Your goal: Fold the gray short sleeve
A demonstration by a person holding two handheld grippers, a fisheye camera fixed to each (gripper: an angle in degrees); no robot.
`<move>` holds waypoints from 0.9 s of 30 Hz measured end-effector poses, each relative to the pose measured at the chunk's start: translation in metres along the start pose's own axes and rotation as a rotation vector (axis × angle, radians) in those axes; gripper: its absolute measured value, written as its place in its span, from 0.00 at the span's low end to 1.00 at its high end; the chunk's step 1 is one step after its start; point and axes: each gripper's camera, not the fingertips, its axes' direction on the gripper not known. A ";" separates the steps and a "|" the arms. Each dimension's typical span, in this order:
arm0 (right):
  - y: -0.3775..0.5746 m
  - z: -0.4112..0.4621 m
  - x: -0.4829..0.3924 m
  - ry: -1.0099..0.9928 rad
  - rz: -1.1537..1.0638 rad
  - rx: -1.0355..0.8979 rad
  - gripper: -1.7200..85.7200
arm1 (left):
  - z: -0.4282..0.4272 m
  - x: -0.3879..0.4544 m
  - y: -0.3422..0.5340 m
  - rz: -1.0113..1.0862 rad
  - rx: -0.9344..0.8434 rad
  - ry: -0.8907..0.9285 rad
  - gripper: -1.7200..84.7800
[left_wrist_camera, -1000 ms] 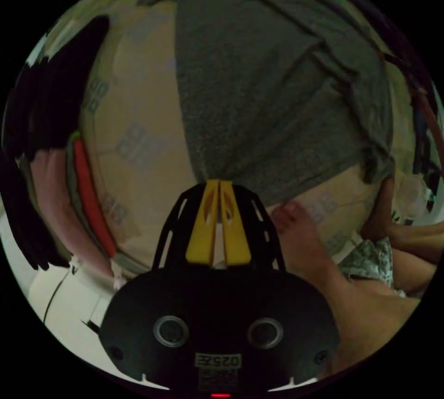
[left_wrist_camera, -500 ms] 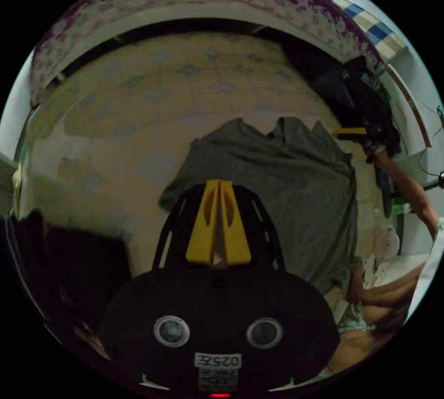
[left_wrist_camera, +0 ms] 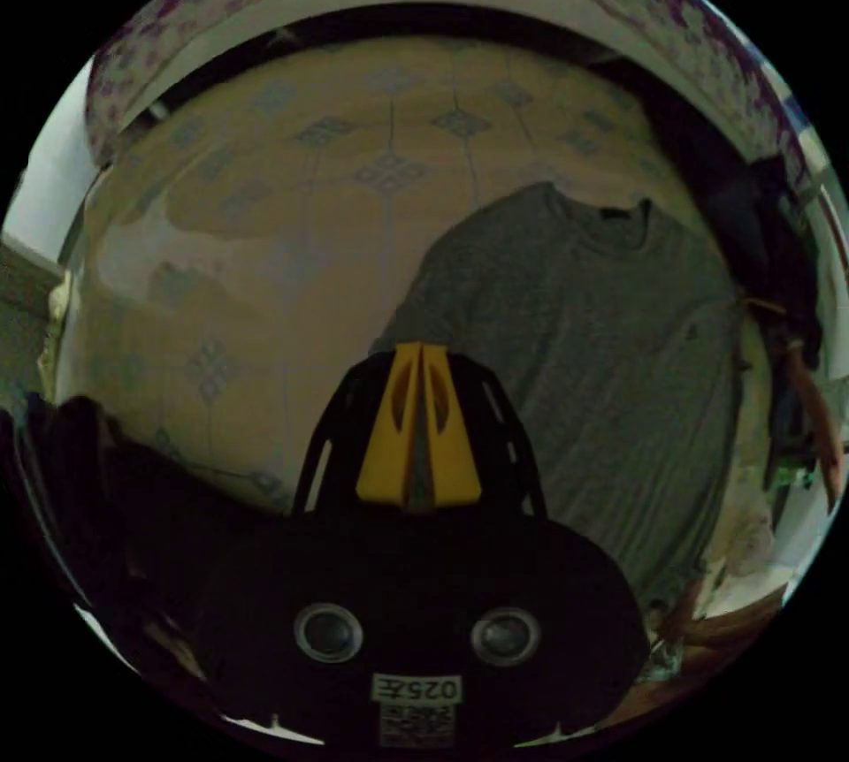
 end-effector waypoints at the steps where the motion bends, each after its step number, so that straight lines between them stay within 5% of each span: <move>1: 0.003 -0.006 -0.003 -0.010 -0.013 0.033 0.01 | -0.007 -0.002 0.008 -0.004 -0.002 0.031 0.01; 5: -0.004 -0.015 -0.042 -0.124 -0.152 0.041 0.01 | -0.019 -0.012 0.051 -0.034 -0.164 0.001 0.01; 11: 0.013 -0.042 -0.096 -0.220 -0.272 0.095 0.01 | -0.096 -0.029 0.102 -0.237 -0.067 -0.227 0.01; 15: 0.034 -0.051 -0.112 -0.172 -0.334 0.087 0.01 | -0.156 -0.011 0.120 -0.192 0.097 -0.052 0.01; 19: 0.013 -0.045 -0.097 -0.281 -0.344 0.055 0.03 | -0.161 -0.011 0.107 -0.277 -0.021 -0.043 0.02; 21: 0.001 -0.049 -0.096 -0.418 -0.362 0.033 0.07 | -0.170 -0.022 0.114 -0.397 -0.042 0.116 0.05; 27: -0.009 -0.039 -0.126 -0.412 -0.514 -0.068 0.09 | -0.189 -0.031 0.127 -0.466 -0.160 0.457 0.08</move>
